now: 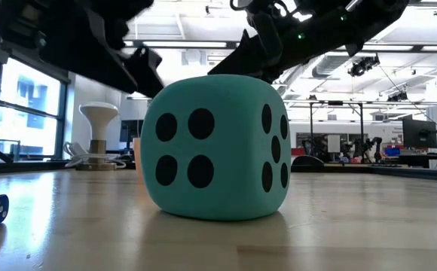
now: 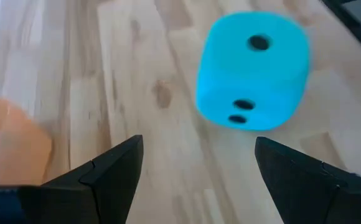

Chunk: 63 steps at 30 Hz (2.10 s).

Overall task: Pick & Place Dice
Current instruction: Put the big blue die into the orange bin

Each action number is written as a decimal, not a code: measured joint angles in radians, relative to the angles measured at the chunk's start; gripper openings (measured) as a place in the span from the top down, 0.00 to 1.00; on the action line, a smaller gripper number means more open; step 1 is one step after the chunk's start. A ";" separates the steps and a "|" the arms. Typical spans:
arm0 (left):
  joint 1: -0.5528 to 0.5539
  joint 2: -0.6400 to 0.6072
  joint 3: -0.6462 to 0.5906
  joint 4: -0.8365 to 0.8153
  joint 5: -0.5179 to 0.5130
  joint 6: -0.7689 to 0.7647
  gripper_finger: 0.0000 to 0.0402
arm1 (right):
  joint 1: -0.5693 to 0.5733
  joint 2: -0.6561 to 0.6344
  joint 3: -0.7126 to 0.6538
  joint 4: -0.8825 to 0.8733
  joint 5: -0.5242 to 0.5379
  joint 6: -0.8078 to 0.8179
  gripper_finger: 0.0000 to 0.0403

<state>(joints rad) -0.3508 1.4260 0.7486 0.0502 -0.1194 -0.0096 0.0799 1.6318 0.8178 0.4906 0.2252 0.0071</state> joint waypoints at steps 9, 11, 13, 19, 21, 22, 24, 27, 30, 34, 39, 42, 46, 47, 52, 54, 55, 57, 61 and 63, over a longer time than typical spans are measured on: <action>-0.053 0.038 0.001 0.084 -0.065 0.097 0.17 | 0.000 0.000 0.000 -0.011 0.012 0.000 0.32; -0.053 0.060 0.000 0.116 -0.064 0.112 0.13 | 0.002 0.000 0.000 -0.008 0.012 0.001 0.32; -0.053 0.076 0.000 0.144 -0.063 0.112 0.10 | 0.008 0.000 0.000 -0.008 0.011 0.010 0.32; -0.060 0.078 0.000 0.162 -0.052 0.111 0.07 | 0.035 0.000 0.000 -0.009 0.011 0.005 0.32; -0.055 0.073 0.000 0.162 -0.038 0.111 0.07 | 0.043 0.000 0.000 -0.008 0.011 -0.008 0.32; -0.046 0.072 0.000 0.162 -0.018 0.112 0.07 | 0.046 0.000 0.000 -0.008 0.010 -0.009 0.32; -0.031 0.071 0.000 0.162 0.014 0.110 0.07 | 0.048 0.000 0.000 -0.008 0.010 -0.009 0.32; -0.017 0.078 0.000 0.175 0.066 0.109 0.07 | 0.048 0.000 0.000 -0.009 0.011 -0.008 0.32; -0.025 0.097 0.000 0.202 0.101 0.111 0.07 | 0.047 0.000 0.000 -0.009 0.011 -0.008 0.32; -0.035 0.110 0.000 0.218 0.118 0.102 0.07 | 0.047 0.000 0.000 -0.009 0.011 -0.008 0.32; -0.034 0.110 0.000 0.220 0.118 0.084 0.07 | 0.054 0.000 0.000 -0.011 0.011 -0.008 0.32; -0.038 0.110 0.000 0.221 0.118 0.066 0.07 | 0.063 0.000 0.000 -0.011 0.011 -0.008 0.32; -0.038 0.110 0.000 0.248 0.125 0.085 0.07 | 0.080 0.000 0.000 -0.010 0.011 -0.004 0.32; -0.034 0.109 0.000 0.249 0.134 0.089 0.07 | 0.084 0.000 0.000 -0.010 0.011 -0.004 0.32; -0.005 0.101 0.000 0.258 0.188 0.085 0.07 | 0.098 0.000 0.000 -0.010 0.011 -0.004 0.32; -0.003 0.102 -0.001 0.275 0.217 0.044 0.07 | 0.098 0.000 0.000 -0.010 0.011 -0.004 0.32; -0.008 0.102 -0.001 0.296 0.230 0.009 0.07 | 0.098 0.000 0.000 -0.010 0.011 -0.004 0.32; -0.018 0.102 -0.001 0.335 0.249 -0.072 0.07 | 0.097 0.000 0.000 -0.011 0.011 -0.004 0.32; -0.033 0.102 0.000 0.366 0.258 -0.102 0.07 | 0.096 0.000 0.000 -0.012 0.011 -0.004 0.32; -0.029 0.102 0.000 0.361 0.254 -0.073 0.07 | 0.095 0.000 0.000 -0.012 0.011 -0.005 0.32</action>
<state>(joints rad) -0.3798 1.5279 0.7483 0.4108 0.1345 -0.0828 0.1749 1.6318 0.8181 0.4788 0.2363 0.0017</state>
